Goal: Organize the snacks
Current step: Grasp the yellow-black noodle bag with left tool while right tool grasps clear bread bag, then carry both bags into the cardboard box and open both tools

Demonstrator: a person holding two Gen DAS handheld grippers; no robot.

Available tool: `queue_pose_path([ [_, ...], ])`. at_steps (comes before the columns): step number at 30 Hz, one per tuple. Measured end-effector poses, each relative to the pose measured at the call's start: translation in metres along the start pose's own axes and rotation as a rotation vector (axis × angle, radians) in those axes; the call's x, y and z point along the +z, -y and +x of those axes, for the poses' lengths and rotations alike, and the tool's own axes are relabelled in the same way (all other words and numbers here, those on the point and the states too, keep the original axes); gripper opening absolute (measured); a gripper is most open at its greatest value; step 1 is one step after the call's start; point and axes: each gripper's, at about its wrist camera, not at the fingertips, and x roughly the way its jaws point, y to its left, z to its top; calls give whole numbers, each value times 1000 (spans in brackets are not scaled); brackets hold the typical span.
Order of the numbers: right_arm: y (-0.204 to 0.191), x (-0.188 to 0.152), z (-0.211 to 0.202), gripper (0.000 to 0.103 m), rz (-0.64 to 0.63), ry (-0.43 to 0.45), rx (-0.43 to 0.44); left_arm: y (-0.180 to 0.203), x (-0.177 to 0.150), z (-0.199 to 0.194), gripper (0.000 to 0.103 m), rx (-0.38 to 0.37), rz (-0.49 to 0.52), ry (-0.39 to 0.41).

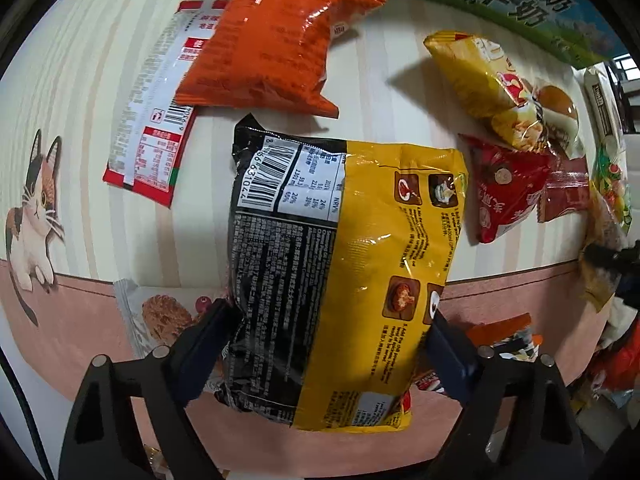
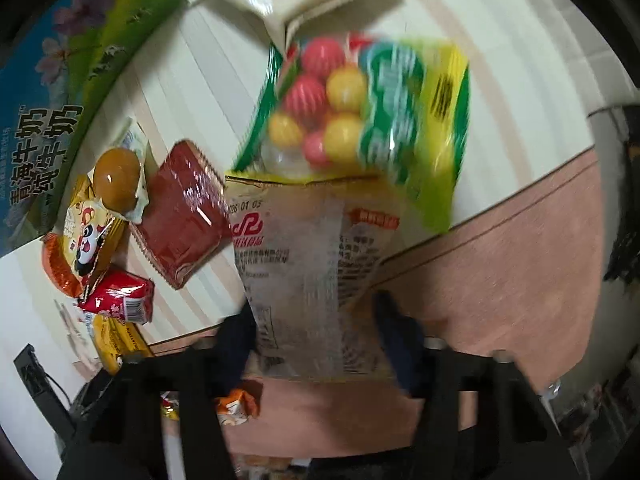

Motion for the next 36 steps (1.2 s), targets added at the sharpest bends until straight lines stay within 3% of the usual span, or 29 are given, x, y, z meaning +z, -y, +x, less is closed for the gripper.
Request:
queue_pose_path([
  [5,-10,-17,-5,39,-32,59,-36,5,-11,-20,85,13,-14,28],
  [13,-24,-70,-17,36,-71,115,-44,6,-37,-47,85,6,-19,68],
  [22,-75,-127,-75,36,-210,225,37,15,-58,-152,85,-33,-9,217],
  [26,-94,-131,-114,36,-275,264,96,13,-43,-199,85,-77,-12,274],
  [29,-111,-111,-141,36,-326,289,138,17,-21,-233,85,-97,-14,312],
  [33,-124,-88,-189,36,-386,314,183,27,18,-265,85,-109,-28,351],
  [36,-149,-56,-213,36,-415,339,191,45,72,-267,85,-110,-50,355],
])
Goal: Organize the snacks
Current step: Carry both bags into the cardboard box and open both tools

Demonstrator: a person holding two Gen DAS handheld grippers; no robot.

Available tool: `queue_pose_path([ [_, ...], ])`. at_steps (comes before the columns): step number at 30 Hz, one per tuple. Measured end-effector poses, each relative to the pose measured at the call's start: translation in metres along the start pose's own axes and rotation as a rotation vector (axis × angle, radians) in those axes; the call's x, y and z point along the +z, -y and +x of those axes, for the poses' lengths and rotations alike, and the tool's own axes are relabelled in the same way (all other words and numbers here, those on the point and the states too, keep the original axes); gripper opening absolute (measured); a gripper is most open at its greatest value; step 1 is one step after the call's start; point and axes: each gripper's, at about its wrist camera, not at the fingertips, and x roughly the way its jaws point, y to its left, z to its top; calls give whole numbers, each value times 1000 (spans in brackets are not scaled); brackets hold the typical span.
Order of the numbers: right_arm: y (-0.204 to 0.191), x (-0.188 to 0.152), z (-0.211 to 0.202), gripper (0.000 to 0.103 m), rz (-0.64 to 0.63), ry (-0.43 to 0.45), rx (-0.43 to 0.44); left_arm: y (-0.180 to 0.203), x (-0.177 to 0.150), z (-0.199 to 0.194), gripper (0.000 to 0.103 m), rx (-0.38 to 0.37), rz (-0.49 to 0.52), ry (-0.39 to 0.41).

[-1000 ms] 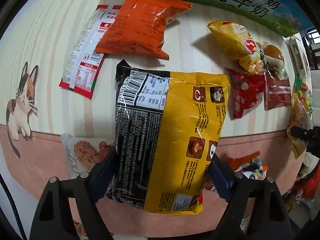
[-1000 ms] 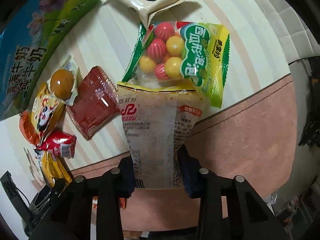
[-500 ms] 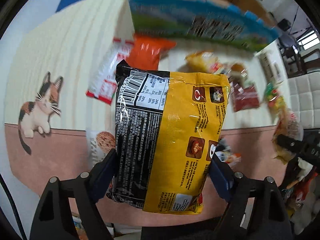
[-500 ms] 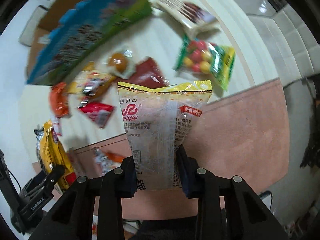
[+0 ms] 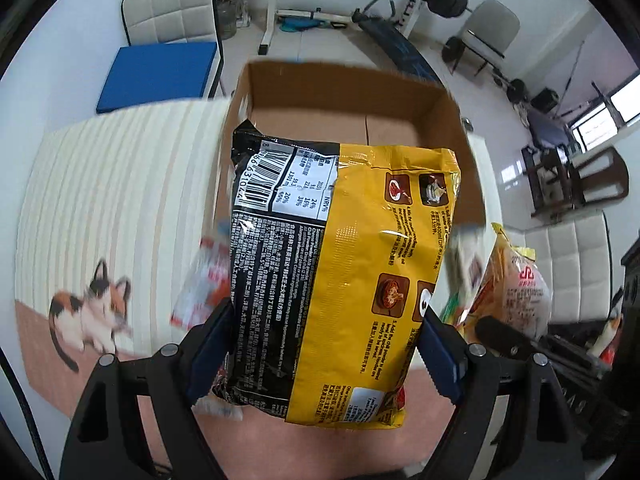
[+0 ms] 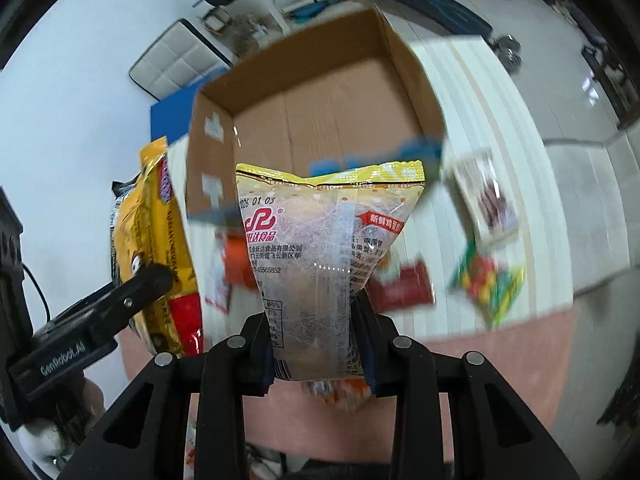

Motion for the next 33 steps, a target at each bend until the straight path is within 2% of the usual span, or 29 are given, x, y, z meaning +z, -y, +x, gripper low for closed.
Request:
queue_pose_path([
  [2,-4,32,5,36,-17,8,-9,4,34,13,85,-3,-26,-13],
  [4,-3,70,16,36,-27,12,-23,8,63,49,85,0,-43,-32],
  [7,-3,115,35,36,-49,6,-53,12,106,83,85,6,-65,-75],
  [13,3,182,83,36,-75,-45,-92,16,161,140,85,33,-82,-150],
  [21,16,230,144,36,-104,-102,-129,28,187,189,85,45,-79,-227],
  [29,17,241,186,37,-138,-165,-145,39,195,226,85,50,-59,-310],
  [31,18,243,197,56,-150,-179,-158,36,194,232,85,49,-71,-329],
  [32,18,244,201,80,-156,-185,-162,36,194,234,85,51,-71,-332],
  [33,18,244,203,88,-161,-189,-167,35,195,236,85,56,-72,-333],
])
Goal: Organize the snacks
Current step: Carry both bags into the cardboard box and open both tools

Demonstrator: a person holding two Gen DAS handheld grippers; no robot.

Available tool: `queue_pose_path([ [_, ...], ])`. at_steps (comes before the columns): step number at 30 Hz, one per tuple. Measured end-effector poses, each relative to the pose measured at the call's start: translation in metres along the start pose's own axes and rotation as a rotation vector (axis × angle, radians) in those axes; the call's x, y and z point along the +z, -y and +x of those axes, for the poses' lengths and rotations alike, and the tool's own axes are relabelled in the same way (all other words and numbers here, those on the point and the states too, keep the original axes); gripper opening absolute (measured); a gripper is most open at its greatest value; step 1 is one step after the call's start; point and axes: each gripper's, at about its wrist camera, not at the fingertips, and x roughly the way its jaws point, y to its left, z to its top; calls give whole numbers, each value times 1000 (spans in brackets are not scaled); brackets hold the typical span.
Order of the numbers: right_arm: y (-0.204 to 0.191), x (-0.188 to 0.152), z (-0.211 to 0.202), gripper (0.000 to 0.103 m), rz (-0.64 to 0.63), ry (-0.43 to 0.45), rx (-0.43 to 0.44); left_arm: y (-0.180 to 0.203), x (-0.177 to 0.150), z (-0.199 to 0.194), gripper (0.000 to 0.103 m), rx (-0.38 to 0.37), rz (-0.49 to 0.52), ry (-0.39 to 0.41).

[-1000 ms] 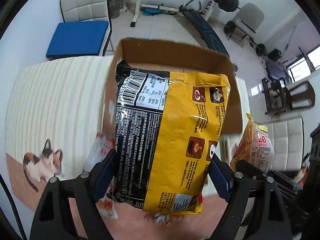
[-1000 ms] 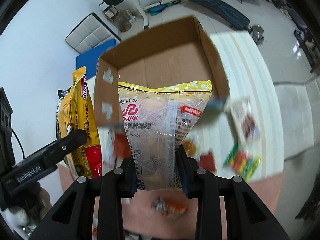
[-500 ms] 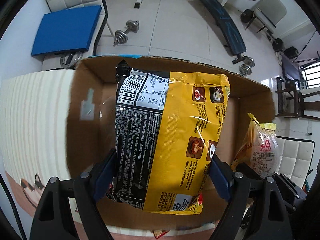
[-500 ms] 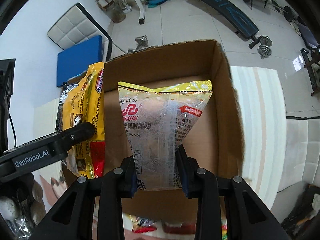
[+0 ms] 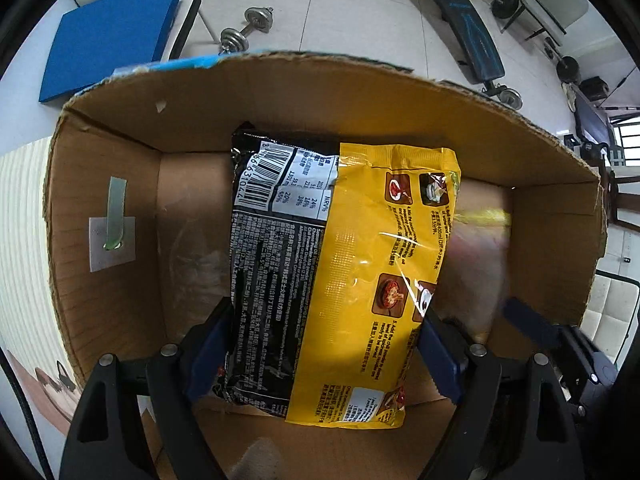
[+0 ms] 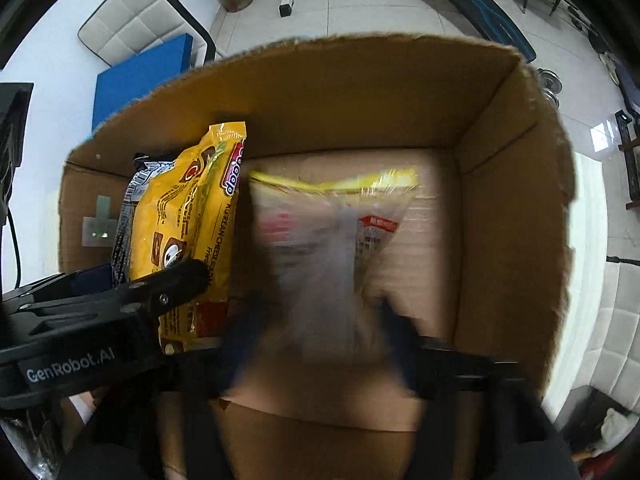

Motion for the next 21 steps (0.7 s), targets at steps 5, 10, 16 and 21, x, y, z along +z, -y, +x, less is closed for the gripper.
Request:
queue_pose_path([
  [5,0,-1,1,89,-19,-17,-15,-2,-4,4,86,34,4,-21],
  [10,-3,-8,-4,93,-33,-13,-38,-4,-8,-11,95,15,10,32],
  [16,-8,-16,-14,94,-27,0,-57,-9,-20,-36,95,-3,14,92],
  [21,-2,-31,-28,94,-19,23,-63,-18,-39,-56,95,3,21,159],
])
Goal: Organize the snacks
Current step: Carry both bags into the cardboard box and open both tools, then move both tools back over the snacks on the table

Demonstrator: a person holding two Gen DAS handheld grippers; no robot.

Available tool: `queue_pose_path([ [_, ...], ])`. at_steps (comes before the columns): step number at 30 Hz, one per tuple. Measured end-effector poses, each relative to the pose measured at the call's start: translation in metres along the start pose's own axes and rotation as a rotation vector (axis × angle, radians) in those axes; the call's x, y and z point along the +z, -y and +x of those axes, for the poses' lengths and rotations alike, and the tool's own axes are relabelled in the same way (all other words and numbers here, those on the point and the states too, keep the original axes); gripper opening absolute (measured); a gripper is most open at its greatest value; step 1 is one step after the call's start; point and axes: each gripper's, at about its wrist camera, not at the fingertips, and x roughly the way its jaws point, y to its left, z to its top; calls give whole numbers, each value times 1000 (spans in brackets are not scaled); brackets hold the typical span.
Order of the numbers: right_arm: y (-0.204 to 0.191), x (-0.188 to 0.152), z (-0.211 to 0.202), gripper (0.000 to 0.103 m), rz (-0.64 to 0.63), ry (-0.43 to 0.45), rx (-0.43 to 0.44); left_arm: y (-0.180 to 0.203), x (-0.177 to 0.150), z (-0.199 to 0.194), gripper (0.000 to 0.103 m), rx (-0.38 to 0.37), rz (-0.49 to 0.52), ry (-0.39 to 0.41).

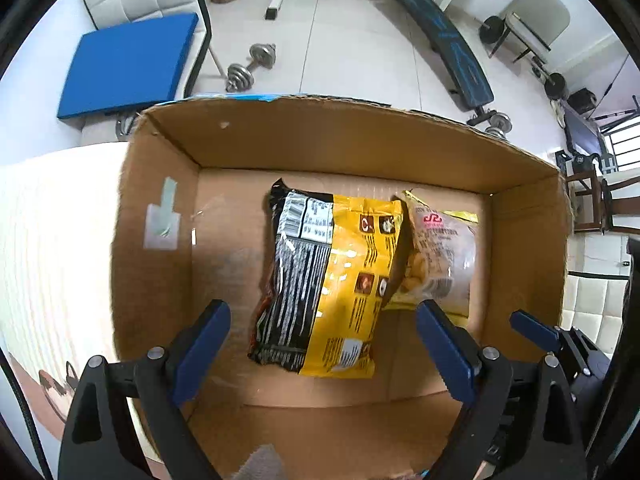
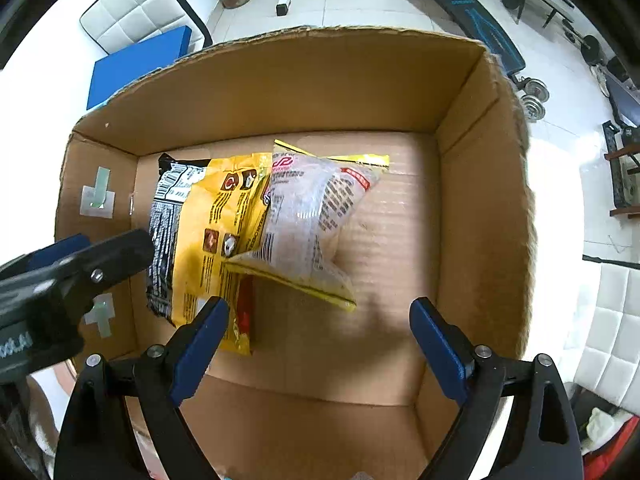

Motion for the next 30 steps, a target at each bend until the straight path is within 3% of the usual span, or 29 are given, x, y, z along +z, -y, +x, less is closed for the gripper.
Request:
queue_pose_path([
  [7,0,-24,-24,94,5,81,-27,-3,-27,-32,95,73,28,115],
  [15,-17,-64,-60,94,-13,183,-40,3,-67,-72,95,103,58,234],
  [30,-21,-164,-140,94,-4,323,-25,9,-154,-139,95,101,90,346],
])
